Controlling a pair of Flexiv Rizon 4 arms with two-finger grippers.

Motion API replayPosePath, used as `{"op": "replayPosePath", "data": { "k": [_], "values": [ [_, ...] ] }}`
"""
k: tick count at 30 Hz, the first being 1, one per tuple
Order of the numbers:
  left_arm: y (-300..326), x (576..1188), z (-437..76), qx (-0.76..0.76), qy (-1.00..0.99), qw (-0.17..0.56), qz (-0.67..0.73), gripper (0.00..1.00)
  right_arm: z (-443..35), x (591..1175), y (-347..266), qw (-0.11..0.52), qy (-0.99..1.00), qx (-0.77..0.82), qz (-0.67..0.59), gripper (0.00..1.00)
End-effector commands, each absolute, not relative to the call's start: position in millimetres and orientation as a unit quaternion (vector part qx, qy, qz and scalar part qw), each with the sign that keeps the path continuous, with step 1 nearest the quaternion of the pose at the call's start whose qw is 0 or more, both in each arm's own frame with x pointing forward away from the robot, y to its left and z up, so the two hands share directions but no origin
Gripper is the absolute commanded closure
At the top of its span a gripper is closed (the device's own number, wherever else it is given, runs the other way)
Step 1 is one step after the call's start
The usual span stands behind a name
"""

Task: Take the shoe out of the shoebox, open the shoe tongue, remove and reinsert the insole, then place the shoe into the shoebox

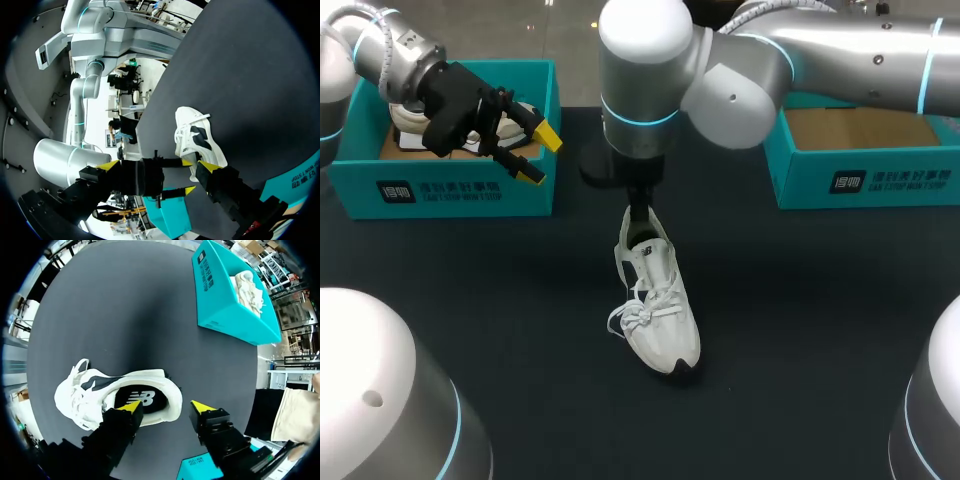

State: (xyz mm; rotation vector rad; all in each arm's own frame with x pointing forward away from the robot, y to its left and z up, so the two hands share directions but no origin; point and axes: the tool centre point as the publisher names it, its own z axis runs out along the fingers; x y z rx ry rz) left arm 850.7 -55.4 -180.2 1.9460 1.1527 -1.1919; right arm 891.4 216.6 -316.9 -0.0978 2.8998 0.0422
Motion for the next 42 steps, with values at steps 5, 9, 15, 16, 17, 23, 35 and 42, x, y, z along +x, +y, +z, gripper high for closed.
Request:
{"op": "replayPosePath", "data": {
  "k": [5, 9, 15, 16, 17, 23, 35, 42],
  "values": [
    [-55.2, 850.4, -180.0, 0.73, 0.432, 0.287, -0.445, 0.0, -342.9, 911.3, 223.5, 0.119, 0.992, -0.039, 0.012, 0.0],
    [-55.2, 850.4, -180.0, 0.73, 0.432, 0.287, -0.445, 0.0, -354.9, 917.2, 223.2, 0.125, 0.991, -0.042, 0.007, 0.0],
    [-55.2, 850.4, -180.0, 0.73, 0.432, 0.287, -0.445, 0.0, -371.2, 923.9, 220.1, 0.119, 0.992, -0.041, 0.003, 0.0],
    [-55.2, 850.4, -180.0, 0.73, 0.432, 0.287, -0.445, 0.0, -374.9, 924.9, 219.6, 0.117, 0.992, -0.042, -0.001, 0.0],
    [-55.2, 850.4, -180.0, 0.73, 0.432, 0.287, -0.445, 0.0, -377.3, 925.5, 219.0, 0.114, 0.993, -0.043, -0.003, 0.0],
    [-55.2, 850.4, -180.0, 0.73, 0.432, 0.287, -0.445, 0.0, -384.5, 929.4, 211.5, 0.106, 0.993, -0.041, -0.011, 0.0],
    [-55.2, 850.4, -180.0, 0.73, 0.432, 0.287, -0.445, 0.0, -399.6, 933.7, 205.0, 0.097, 0.994, -0.034, -0.019, 0.52],
    [-55.2, 850.4, -180.0, 0.73, 0.432, 0.287, -0.445, 0.0, -395.6, 926.0, 202.2, 0.09, 0.995, -0.025, -0.024, 1.0]
  ]
}}
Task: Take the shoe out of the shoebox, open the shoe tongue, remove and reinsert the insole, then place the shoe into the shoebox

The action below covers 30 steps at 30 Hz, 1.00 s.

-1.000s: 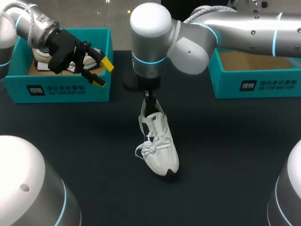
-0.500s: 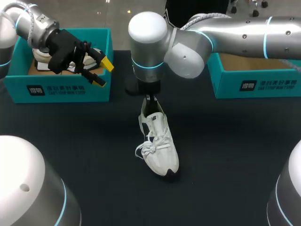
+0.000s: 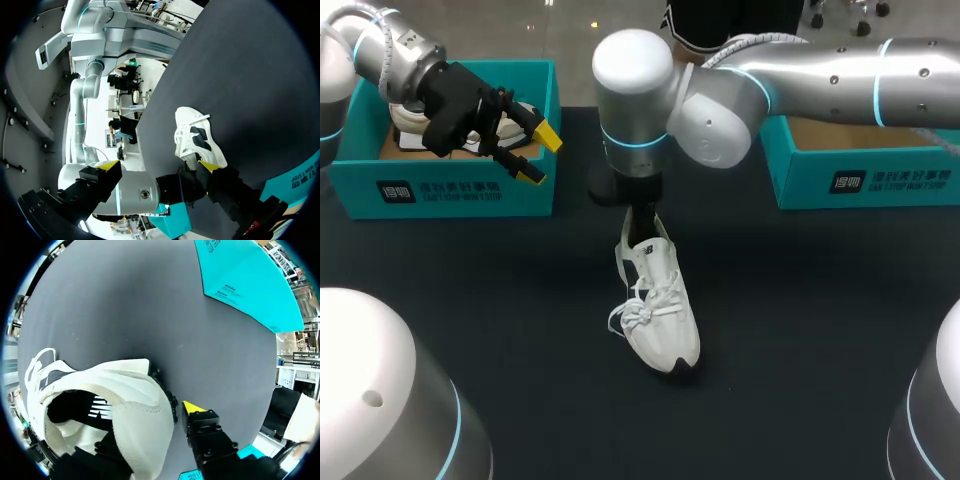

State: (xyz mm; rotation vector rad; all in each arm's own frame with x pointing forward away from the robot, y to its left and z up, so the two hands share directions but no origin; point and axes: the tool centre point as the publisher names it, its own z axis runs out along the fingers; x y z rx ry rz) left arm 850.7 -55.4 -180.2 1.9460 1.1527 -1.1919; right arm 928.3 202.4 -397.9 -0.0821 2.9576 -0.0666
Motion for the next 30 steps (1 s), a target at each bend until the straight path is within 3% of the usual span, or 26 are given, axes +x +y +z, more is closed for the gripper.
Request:
{"op": "replayPosePath", "data": {
  "k": [1, 7, 15, 23, 30],
  "values": [
    [-55.2, 850.4, -180.0, 0.73, 0.432, 0.287, -0.445, 0.0, -395.0, 924.8, 202.1, 0.09, 0.995, -0.02, -0.029, 1.0],
    [-55.2, 850.4, -180.0, 0.73, 0.432, 0.287, -0.445, 0.0, -378.5, 917.6, 199.1, 0.088, 0.996, 0.001, -0.034, 1.0],
    [-55.2, 850.4, -180.0, 0.73, 0.432, 0.287, -0.445, 0.0, -306.0, 913.9, 191.1, 0.078, 0.995, 0.044, -0.046, 1.0],
    [-55.2, 850.4, -180.0, 0.73, 0.432, 0.287, -0.445, 0.0, -232.9, 915.7, 187.1, 0.114, 0.992, 0.033, -0.032, 1.0],
    [-55.2, 850.4, -180.0, 0.73, 0.432, 0.287, -0.445, 0.0, -202.3, 919.3, 183.4, 0.131, 0.99, 0.016, -0.038, 1.0]
  ]
}}
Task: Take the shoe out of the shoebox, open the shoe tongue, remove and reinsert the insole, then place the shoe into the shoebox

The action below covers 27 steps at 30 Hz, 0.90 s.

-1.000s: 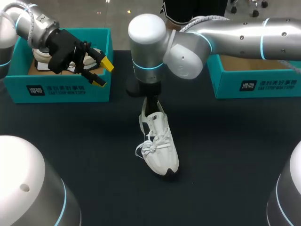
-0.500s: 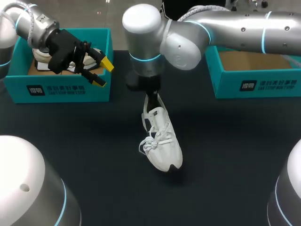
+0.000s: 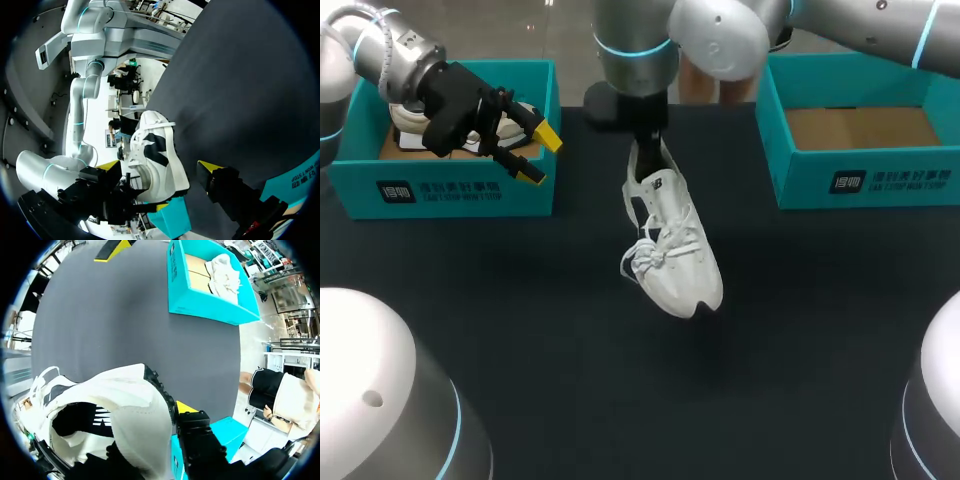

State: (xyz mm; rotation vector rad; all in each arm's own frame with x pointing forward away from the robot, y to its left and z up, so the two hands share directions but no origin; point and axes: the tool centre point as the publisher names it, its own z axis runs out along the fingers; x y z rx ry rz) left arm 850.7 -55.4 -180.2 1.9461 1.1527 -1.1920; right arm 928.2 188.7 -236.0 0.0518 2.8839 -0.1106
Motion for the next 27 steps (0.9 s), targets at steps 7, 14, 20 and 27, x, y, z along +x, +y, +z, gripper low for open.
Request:
{"op": "replayPosePath", "data": {
  "k": [7, 14, 20, 27],
  "values": [
    [-55.2, 850.4, -180.0, 0.73, 0.432, 0.287, -0.445, 0.0, -191.6, 926.4, 184.0, 0.155, 0.987, 0.03, -0.022, 1.0],
    [-55.2, 850.4, -180.0, 0.73, 0.432, 0.287, -0.445, 0.0, -191.6, 926.4, 184.0, 0.155, 0.987, 0.03, -0.022, 1.0],
    [-55.2, 850.4, -180.0, 0.73, 0.432, 0.287, -0.445, 0.0, -191.6, 926.4, 184.0, 0.155, 0.987, 0.03, -0.022, 1.0],
    [-55.2, 850.4, -180.0, 0.73, 0.432, 0.287, -0.445, 0.0, -191.6, 930.3, 183.3, 0.155, 0.987, 0.029, -0.019, 1.0]
  ]
}}
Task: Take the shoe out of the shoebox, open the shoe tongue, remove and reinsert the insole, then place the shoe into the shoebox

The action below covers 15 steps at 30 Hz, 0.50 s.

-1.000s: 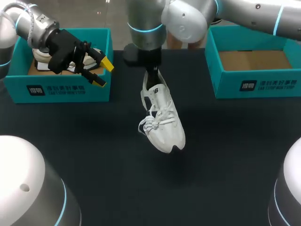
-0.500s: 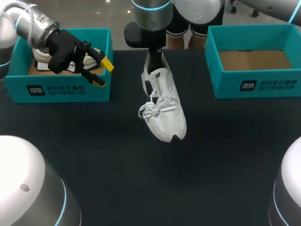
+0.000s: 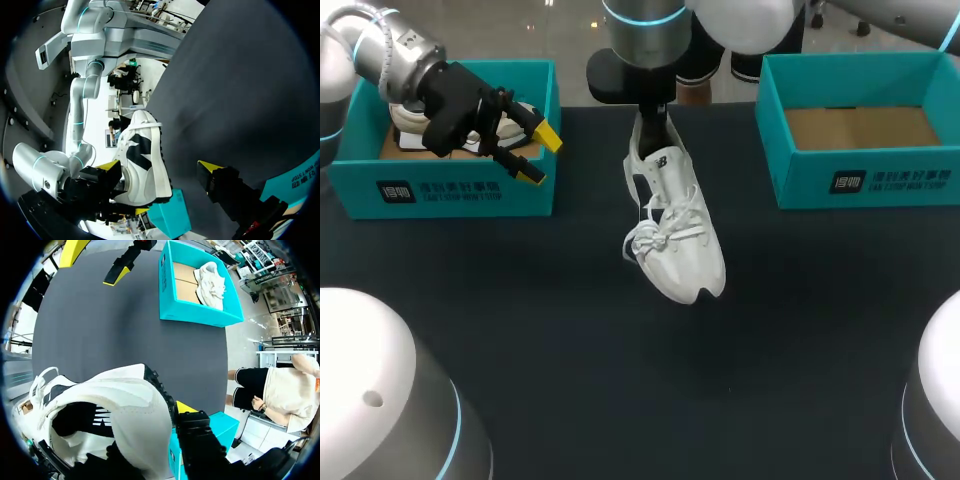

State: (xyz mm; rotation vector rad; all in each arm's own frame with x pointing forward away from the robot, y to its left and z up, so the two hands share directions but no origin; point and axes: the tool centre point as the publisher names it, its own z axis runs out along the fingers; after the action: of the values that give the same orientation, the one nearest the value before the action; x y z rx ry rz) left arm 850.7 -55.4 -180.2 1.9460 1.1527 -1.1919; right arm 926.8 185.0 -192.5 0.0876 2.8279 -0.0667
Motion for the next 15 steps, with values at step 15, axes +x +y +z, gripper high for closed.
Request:
{"op": "replayPosePath", "data": {
  "k": [15],
  "values": [
    [-55.2, 850.4, -180.0, 0.73, 0.432, 0.287, -0.445, 0.0, -172.9, 1005.2, 76.0, 0.175, 0.984, 0.006, -0.029, 1.0]
  ]
}}
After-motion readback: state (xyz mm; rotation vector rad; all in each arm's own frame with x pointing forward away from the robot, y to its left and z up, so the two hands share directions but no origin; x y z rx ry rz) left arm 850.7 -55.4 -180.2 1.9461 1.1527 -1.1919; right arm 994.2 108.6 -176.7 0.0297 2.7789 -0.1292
